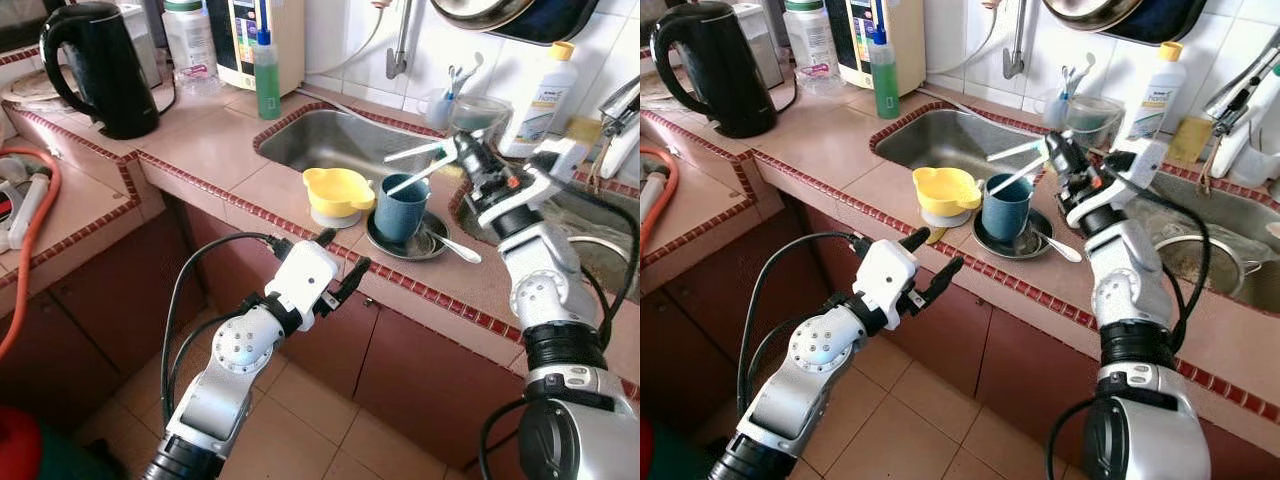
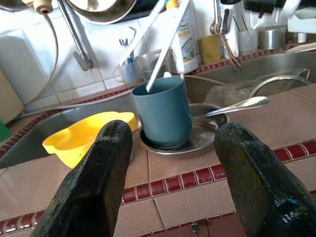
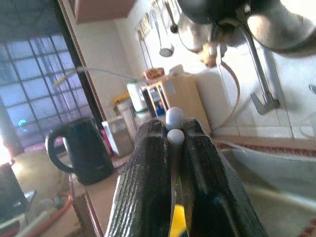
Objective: Kitchen organization
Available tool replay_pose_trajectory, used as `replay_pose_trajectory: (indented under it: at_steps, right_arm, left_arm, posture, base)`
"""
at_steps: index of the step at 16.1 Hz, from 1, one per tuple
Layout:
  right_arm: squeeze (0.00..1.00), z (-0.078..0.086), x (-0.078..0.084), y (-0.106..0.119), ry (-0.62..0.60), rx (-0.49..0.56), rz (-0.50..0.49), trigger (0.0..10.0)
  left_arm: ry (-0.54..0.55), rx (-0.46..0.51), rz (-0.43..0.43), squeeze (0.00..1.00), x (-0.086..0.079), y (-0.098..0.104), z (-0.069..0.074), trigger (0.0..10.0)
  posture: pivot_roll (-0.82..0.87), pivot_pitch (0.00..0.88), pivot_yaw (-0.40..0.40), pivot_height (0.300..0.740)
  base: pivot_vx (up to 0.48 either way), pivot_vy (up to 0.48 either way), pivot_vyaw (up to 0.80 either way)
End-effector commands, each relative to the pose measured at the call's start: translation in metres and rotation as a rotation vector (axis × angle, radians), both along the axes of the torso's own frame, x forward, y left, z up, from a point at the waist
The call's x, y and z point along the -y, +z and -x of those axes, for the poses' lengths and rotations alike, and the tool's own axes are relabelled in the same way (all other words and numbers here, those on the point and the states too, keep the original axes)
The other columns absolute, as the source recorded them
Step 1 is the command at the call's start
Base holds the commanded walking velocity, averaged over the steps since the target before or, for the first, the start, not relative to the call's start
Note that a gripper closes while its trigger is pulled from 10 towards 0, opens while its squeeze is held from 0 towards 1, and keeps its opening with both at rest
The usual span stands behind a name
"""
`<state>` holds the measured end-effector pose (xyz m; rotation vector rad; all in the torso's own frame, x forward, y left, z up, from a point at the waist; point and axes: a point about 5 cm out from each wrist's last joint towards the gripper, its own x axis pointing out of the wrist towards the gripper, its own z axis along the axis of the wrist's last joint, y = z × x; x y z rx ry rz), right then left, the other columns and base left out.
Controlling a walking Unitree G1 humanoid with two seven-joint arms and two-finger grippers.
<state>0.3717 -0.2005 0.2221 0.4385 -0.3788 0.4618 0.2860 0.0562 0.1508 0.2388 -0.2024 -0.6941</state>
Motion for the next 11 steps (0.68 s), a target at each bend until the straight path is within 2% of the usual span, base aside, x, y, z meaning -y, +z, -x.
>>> replay_pose_trajectory:
  at_steps: [1, 6, 9, 11]
  right_arm:
    - [0.00, 0.001, 0.001, 0.014, 0.002, 0.044, -0.019, 10.0]
    - [0.00, 0.002, -0.008, 0.046, -0.003, 0.175, -0.013, 10.0]
    - [0.00, 0.007, -0.024, 0.054, -0.079, 0.271, 0.118, 10.0]
    - [0.00, 0.009, -0.031, 0.056, -0.068, 0.289, 0.133, 10.0]
  left_arm:
    - [-0.004, 0.010, 0.005, 0.00, 0.000, 0.004, -0.003, 10.0]
    - [0.071, 0.005, 0.065, 0.00, -0.018, 0.011, -0.016, 10.0]
    - [0.125, 0.036, 0.108, 0.00, -0.034, 0.022, -0.027, 10.0]
    - [0.159, 0.029, 0.143, 0.00, -0.040, 0.025, -0.030, 10.0]
  posture:
    - [-0.11, 0.000, -0.003, 0.740]
    - [-0.10, 0.000, -0.013, 0.740]
    - [-0.09, 0.000, -0.020, 0.740]
    - [-0.08, 0.000, -0.023, 0.740]
  base:
    - [0.000, 0.000, 0.00]
    - [0.000, 0.000, 0.00]
    - [0.000, 0.000, 0.00]
    - [0.000, 0.000, 0.00]
